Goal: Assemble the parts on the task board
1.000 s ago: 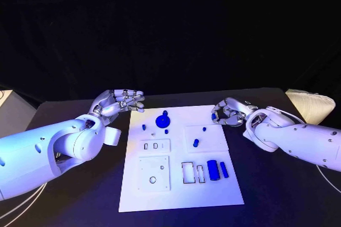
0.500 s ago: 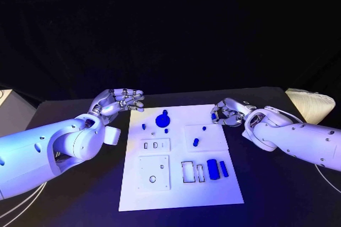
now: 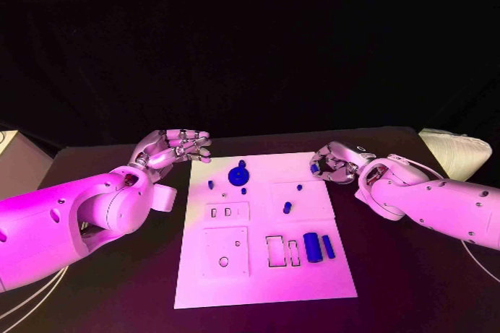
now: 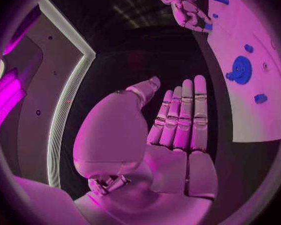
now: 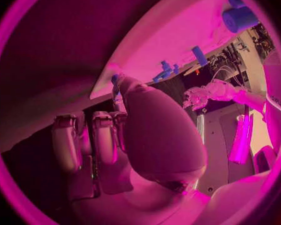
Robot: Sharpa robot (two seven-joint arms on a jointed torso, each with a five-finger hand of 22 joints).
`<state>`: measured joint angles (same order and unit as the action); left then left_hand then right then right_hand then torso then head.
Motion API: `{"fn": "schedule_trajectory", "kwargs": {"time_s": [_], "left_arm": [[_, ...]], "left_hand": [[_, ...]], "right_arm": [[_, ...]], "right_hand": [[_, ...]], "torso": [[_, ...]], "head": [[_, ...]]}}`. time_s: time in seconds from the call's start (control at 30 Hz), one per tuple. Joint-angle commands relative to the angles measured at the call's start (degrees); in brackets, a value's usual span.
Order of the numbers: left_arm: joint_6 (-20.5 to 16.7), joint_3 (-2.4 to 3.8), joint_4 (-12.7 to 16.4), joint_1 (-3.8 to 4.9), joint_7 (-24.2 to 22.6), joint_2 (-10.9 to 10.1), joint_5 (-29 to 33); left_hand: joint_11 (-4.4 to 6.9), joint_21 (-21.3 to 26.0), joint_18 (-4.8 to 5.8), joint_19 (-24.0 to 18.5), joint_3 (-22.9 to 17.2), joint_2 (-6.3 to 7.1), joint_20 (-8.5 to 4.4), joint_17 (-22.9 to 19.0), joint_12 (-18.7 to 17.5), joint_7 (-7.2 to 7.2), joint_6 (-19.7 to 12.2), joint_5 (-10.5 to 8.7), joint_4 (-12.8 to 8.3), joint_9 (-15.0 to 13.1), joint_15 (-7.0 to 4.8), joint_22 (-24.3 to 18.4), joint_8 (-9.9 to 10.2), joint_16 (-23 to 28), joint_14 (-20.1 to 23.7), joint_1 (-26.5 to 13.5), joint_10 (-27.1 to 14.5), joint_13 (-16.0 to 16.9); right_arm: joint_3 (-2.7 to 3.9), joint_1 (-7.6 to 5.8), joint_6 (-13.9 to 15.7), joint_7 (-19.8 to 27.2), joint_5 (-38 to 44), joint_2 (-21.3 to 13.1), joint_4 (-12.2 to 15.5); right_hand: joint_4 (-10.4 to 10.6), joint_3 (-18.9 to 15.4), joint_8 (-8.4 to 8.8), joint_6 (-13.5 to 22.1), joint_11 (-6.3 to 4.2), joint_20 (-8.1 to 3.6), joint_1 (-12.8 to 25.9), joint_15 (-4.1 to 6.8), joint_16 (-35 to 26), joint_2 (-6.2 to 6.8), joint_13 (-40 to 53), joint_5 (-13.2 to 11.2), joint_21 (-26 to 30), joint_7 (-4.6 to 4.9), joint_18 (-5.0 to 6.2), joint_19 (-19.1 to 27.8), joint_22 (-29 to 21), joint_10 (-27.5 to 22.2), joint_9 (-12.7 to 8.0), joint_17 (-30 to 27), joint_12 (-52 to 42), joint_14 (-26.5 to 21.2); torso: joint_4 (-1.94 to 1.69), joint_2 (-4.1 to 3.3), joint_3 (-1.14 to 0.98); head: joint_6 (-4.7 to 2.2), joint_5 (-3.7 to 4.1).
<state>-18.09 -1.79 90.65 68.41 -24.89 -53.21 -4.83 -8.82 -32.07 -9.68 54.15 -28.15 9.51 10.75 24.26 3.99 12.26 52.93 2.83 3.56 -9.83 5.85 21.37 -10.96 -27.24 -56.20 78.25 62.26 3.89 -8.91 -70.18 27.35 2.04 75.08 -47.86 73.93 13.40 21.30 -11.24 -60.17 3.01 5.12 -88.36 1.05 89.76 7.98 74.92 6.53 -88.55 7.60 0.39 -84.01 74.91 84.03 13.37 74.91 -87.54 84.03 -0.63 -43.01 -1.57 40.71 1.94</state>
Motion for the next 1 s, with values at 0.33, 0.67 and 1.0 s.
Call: {"fn": "schedule_trajectory", "kwargs": {"time_s": [0.33,0.67,1.0], "left_arm": [[0.8,0.04,-0.1,0.03,-0.2,0.0,-0.2],[0.9,0.03,-0.5,0.04,0.0,0.4,-0.2],[1.0,0.02,-1.1,0.04,0.2,1.1,-0.2]], "left_hand": [[-0.28,-0.2,-0.16,-0.3,-0.3,-0.42,-0.08,0.1,-0.2,0.12,0.2,0.01,0.0,0.1,0.03,0.1,0.4,-0.3,0.5,-0.1,0.0,-0.1],[-0.29,-0.3,-0.16,-0.5,-0.3,-0.47,-0.06,0.1,-0.2,0.12,0.2,0.01,0.0,0.1,0.04,0.2,0.4,-0.3,0.5,-0.2,0.0,-0.1],[-0.29,-0.3,-0.16,-0.5,-0.3,-0.47,-0.06,0.1,-0.2,0.12,0.2,0.01,0.0,0.1,0.04,0.2,0.4,-0.3,0.5,-0.2,0.0,-0.1]], "right_arm": [[0.0,-0.71,4.3,-5.5,-2.7,-0.8,4.4],[0.04,-3.7,5.1,-14.5,-3.8,-0.6,13.8],[-0.33,-3.2,3.9,-21.7,2.4,5.4,19.5]], "right_hand": [[-0.4,1.6,-2.57,-0.9,-0.97,-0.81,4.4,0.78,0.2,0.76,13.1,-1.5,-0.7,-1.07,-0.2,-5.6,14.6,4.2,1.5,15.1,-0.3,6.0],[0.5,0.9,-4.05,-0.6,-1.18,-0.92,7.9,0.9,0.2,1.68,13.3,-1.8,-1.2,-1.35,-0.32,-5.8,14.9,4.3,2.0,15.1,-0.5,6.0],[0.8,0.8,-4.36,-0.7,-1.26,-0.98,8.5,0.97,0.2,1.62,13.4,-1.9,-1.5,-1.45,-0.39,-6.0,15.1,4.5,2.1,15.1,-0.7,6.0]], "torso": [[0.14,0.12,0.04],[0.3,0.55,0.26],[0.58,1.36,0.62]], "head": [[-0.07,-0.04],[-0.23,-0.19],[0.78,-2.01]]}}
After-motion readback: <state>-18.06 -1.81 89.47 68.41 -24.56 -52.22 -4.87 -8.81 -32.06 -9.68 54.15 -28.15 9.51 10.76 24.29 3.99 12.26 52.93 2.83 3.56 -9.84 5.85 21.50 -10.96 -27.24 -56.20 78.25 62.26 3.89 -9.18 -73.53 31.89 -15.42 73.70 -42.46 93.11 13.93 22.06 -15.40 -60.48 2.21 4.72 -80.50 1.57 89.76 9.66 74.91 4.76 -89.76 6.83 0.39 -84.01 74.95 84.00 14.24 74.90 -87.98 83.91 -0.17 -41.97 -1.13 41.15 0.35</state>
